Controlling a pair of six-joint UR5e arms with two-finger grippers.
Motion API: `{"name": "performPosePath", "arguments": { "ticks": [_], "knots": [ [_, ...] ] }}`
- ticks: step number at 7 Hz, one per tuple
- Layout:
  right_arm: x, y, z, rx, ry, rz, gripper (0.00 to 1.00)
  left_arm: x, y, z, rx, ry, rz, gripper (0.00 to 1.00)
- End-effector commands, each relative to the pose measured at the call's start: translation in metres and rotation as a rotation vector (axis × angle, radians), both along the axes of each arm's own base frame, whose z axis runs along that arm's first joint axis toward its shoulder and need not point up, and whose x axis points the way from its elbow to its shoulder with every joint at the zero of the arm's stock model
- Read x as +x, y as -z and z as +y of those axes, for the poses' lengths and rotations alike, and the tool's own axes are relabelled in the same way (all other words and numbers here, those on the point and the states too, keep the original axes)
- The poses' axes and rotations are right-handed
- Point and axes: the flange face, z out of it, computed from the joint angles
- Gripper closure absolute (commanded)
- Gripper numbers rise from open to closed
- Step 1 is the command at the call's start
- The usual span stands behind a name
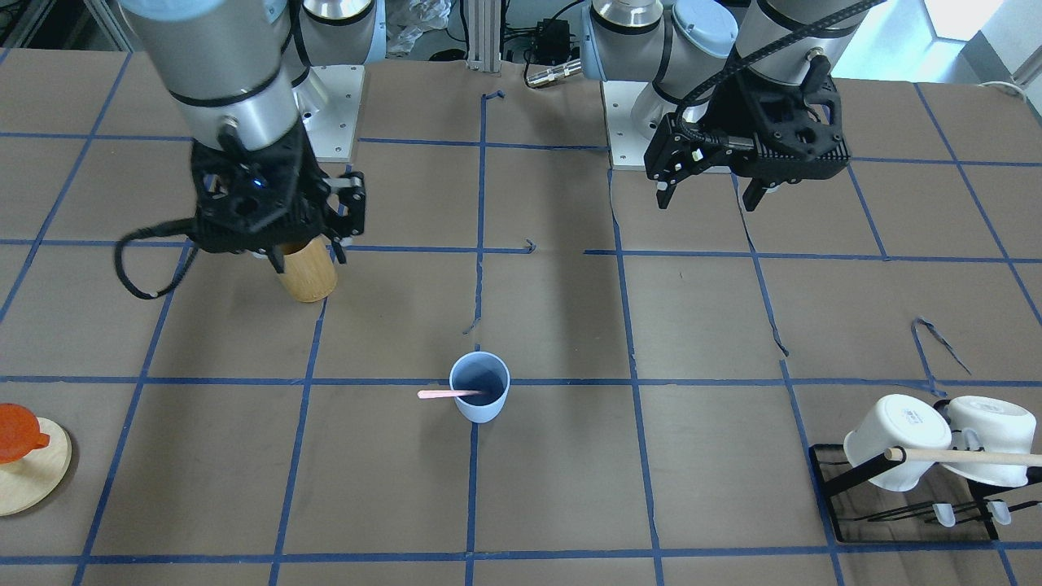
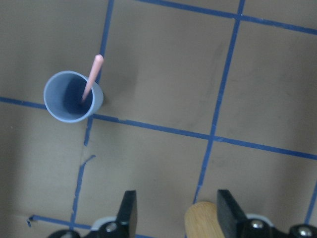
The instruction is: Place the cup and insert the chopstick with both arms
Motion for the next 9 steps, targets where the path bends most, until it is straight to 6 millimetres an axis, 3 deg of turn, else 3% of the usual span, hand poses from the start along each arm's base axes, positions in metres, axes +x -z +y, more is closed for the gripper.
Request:
{"name": "performPosePath", "arguments": {
  "ticks": [1, 2, 9],
  "knots": [
    [-0.037, -0.044, 0.045, -0.033, -0.002, 0.008, 0.0, -0.001, 0.0, 0.002, -0.003, 0.003, 0.004, 0.0],
    [-0.039, -0.027, 0.049, -0.003, 0.005, 0.004, 0.0, -0.001, -0.001, 0.002, -0.004, 0.003, 0.004, 0.0],
    [-0.042, -0.033, 0.058, -0.01, 0.018, 0.011, 0.0, 0.0, -0.004, 0.006, -0.008, 0.009, -0.004, 0.0]
  ]
}}
